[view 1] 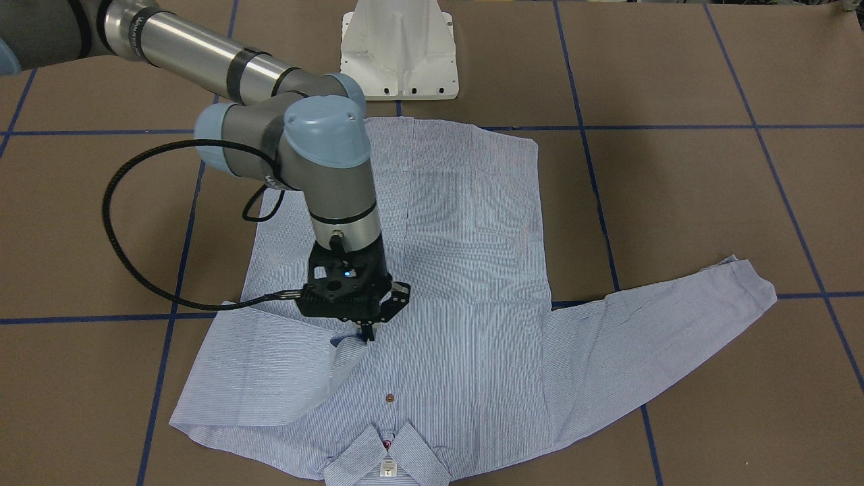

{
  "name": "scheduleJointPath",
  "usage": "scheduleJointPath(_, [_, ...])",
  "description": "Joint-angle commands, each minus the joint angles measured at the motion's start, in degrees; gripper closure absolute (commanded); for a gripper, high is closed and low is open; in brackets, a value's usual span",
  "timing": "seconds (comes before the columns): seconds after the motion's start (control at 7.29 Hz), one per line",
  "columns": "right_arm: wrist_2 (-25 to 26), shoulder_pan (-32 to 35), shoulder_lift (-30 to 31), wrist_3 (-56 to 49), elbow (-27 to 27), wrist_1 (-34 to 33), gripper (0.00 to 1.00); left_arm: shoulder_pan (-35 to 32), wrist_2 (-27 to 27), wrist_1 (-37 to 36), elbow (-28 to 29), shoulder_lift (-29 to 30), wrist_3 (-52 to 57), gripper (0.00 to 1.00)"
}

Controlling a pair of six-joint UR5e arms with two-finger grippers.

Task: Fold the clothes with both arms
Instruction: 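Carry the sleeve across the shirt front toward the collar, release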

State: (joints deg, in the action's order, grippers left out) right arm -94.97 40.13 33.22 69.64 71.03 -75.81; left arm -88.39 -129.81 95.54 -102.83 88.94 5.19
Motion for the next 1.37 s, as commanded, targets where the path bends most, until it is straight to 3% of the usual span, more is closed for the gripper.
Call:
scheduleJointPath(0.0, [3.8,-4.2,-5.8,1.1,-7.3,0.5,1.0,0.0,-0.1,0.0,0.4,0.0,0.0,0.0])
scheduleJointPath(0.41, [6.0,-8.2,-13.5,1.1,-16.4,0.7,1.0,0.0,-0.1,0.0,0.6,0.0,0.0,0.0])
scheduleJointPath(0.69, [5.9,-8.7,-14.9,1.4,-18.6,0.7,1.0,0.0,-0.1,0.1,0.8,0.0,0.1,0.0])
scheduleJointPath(0.82, [5.9,-8.7,-16.6,3.1,-19.6,0.7,0.77,0.0,-0.1,0.2,0.8,0.0,0.0,0.0])
scheduleJointPath(0.96, [5.9,-8.7,-19.6,4.4,-21.8,0.7,0.03,0.1,-0.1,0.3,0.7,0.3,0.1,0.0])
scheduleJointPath(1.23, [5.2,-8.5,-22.4,7.7,-23.1,0.7,0.02,0.1,-0.1,1.7,0.6,0.4,0.2,0.0])
